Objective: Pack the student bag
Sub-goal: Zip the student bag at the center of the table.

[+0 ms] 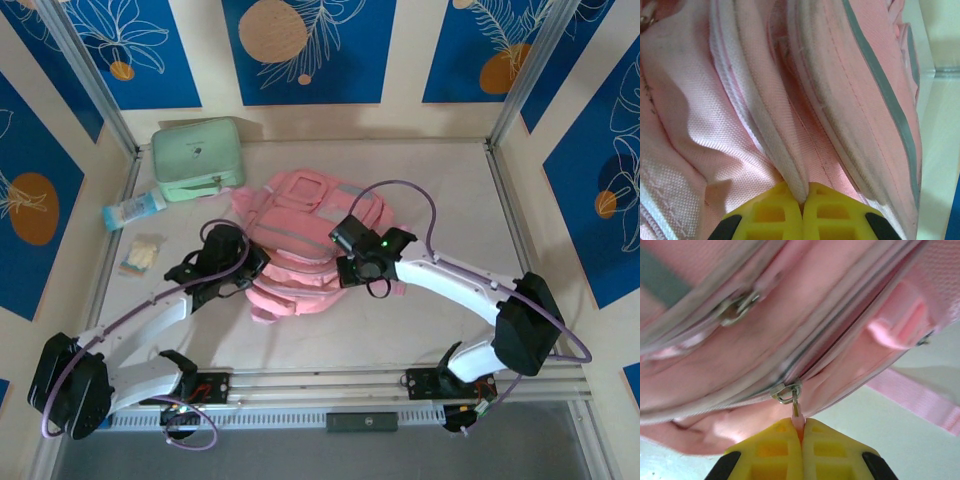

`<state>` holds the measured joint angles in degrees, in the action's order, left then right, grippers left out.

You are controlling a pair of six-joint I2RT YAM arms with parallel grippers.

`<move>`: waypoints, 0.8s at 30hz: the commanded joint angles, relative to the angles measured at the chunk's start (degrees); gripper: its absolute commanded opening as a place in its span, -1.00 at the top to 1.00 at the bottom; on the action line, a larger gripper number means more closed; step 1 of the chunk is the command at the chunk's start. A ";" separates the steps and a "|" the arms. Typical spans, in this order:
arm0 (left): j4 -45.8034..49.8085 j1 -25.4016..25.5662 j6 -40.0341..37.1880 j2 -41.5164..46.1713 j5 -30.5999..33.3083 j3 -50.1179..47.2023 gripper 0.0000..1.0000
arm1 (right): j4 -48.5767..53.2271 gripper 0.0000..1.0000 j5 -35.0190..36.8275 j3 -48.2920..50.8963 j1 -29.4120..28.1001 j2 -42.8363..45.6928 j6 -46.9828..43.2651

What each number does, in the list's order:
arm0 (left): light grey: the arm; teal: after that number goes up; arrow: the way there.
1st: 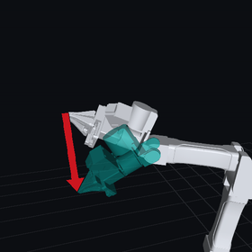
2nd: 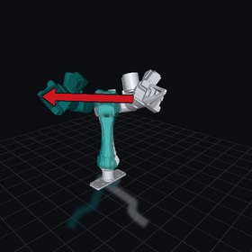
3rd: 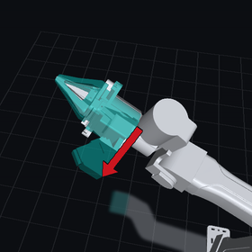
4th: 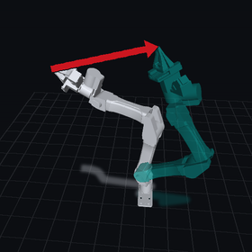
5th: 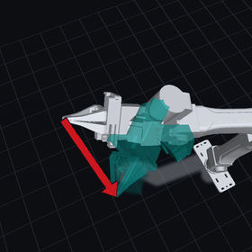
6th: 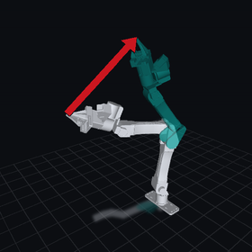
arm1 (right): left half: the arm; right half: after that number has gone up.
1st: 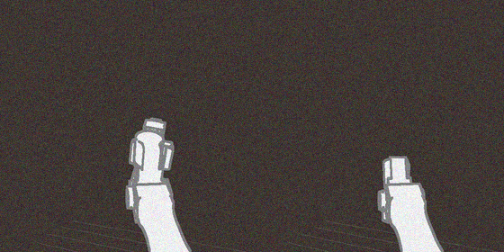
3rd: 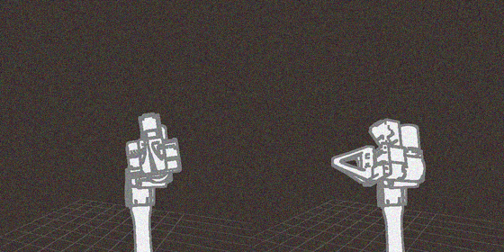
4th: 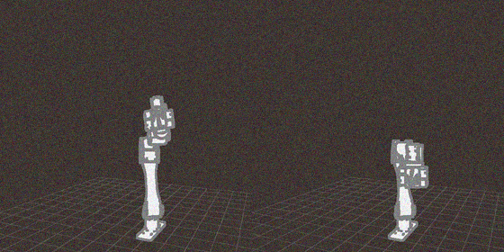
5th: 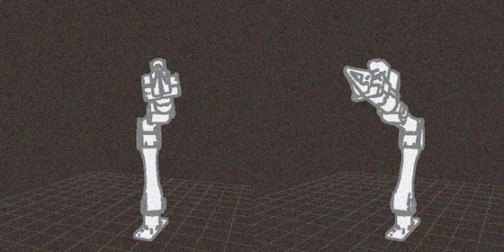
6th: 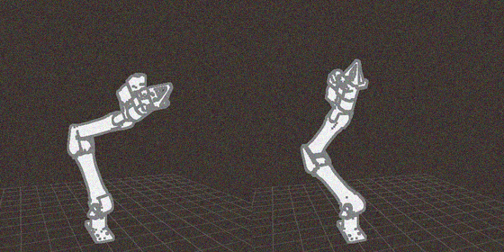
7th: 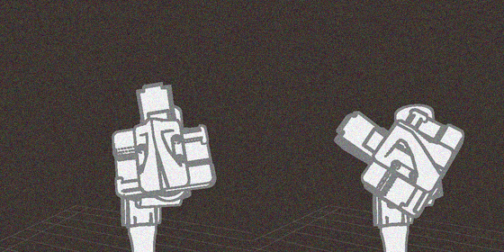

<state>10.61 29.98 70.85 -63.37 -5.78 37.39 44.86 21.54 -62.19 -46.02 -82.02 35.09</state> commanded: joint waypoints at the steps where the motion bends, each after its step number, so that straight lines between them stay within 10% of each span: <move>1: 4.79 -3.28 -7.37 0.63 0.12 2.16 1.00 | 8.27 1.00 6.27 -1.80 4.93 -0.33 -1.64; 19: 7.57 -4.97 -15.72 -2.89 -5.42 6.26 1.00 | 1.23 1.00 -3.87 -10.11 16.58 -6.92 -10.04; 24: 4.61 -4.78 -16.50 0.34 -10.70 5.57 0.50 | 3.65 0.61 -12.52 -9.20 16.11 -1.83 -8.31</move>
<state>15.97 25.71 56.97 -66.04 -12.95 41.60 45.52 14.06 -70.89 -30.11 -88.31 26.37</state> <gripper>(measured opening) 0.244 0.177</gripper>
